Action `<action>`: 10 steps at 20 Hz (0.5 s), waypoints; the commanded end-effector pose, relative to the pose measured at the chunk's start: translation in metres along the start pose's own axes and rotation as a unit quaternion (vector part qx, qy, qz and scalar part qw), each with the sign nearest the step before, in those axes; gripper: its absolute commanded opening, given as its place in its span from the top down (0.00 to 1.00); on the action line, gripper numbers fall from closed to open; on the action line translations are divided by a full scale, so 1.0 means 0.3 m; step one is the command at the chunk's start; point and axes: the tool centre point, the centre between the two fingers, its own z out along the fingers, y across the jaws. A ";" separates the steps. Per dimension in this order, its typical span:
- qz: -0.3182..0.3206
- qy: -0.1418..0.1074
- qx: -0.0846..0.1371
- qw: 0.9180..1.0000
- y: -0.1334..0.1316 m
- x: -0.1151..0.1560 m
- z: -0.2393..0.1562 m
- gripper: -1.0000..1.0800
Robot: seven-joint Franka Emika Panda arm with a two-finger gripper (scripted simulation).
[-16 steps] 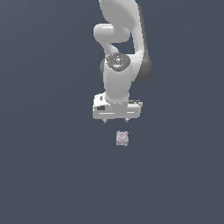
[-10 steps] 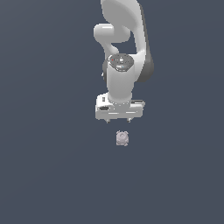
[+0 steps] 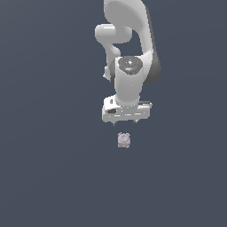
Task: Pick up the object and move it to a goal position.
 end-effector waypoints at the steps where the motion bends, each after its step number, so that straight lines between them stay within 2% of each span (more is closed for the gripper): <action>1: 0.005 0.000 -0.001 1.000 0.000 0.007 0.016 0.04; 10: 0.049 0.000 -0.009 0.999 0.007 0.071 0.150 0.04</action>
